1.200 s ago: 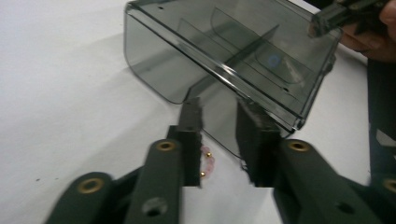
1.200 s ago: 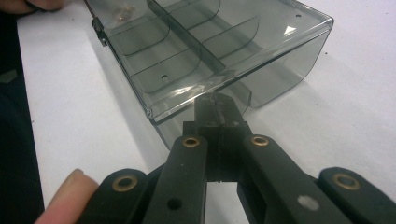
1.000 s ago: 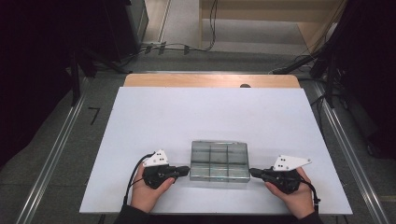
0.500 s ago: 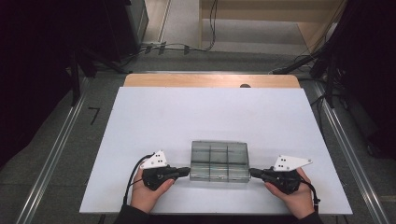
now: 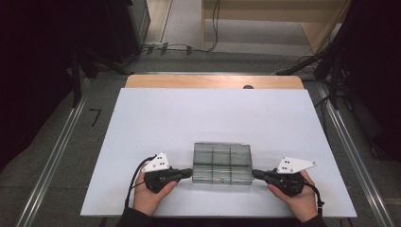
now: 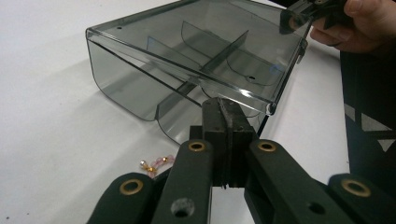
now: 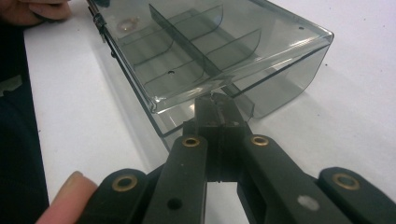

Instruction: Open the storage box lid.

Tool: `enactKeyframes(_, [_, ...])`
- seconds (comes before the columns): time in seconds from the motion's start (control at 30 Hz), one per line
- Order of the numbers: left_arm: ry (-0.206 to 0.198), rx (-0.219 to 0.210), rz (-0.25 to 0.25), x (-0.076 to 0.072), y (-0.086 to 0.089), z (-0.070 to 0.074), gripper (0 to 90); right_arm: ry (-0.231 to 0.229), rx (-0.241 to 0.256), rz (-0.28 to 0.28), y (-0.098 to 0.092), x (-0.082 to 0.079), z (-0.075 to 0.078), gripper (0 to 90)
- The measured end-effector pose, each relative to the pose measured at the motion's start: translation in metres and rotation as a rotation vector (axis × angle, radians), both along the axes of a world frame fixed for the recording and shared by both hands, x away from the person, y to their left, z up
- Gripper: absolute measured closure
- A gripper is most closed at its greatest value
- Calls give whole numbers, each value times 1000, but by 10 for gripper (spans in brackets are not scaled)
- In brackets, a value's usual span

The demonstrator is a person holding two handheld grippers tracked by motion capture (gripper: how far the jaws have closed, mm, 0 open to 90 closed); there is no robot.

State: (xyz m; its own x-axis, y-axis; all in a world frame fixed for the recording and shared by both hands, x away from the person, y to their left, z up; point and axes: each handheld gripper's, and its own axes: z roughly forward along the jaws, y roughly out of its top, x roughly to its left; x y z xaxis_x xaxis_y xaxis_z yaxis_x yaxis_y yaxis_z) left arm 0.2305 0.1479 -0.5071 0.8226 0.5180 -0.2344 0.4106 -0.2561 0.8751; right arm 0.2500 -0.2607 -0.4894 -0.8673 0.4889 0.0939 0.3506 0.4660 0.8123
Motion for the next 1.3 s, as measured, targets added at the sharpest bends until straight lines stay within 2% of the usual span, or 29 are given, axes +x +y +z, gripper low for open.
enactKeyframes(0.57, [-39,-46,17,2,-6,7,894,-23,50,4,3,0,7,882])
enactKeyframes(1.03, [-61,-57,40,8,-10,10,883,-36,82,-12,7,3,12,882])
enactKeyframes(1.17, [-59,-37,55,8,-11,9,831,-35,95,-18,8,4,15,882])
enactKeyframes(1.3, [-67,-32,76,7,-12,9,723,-42,111,-26,8,7,18,882])
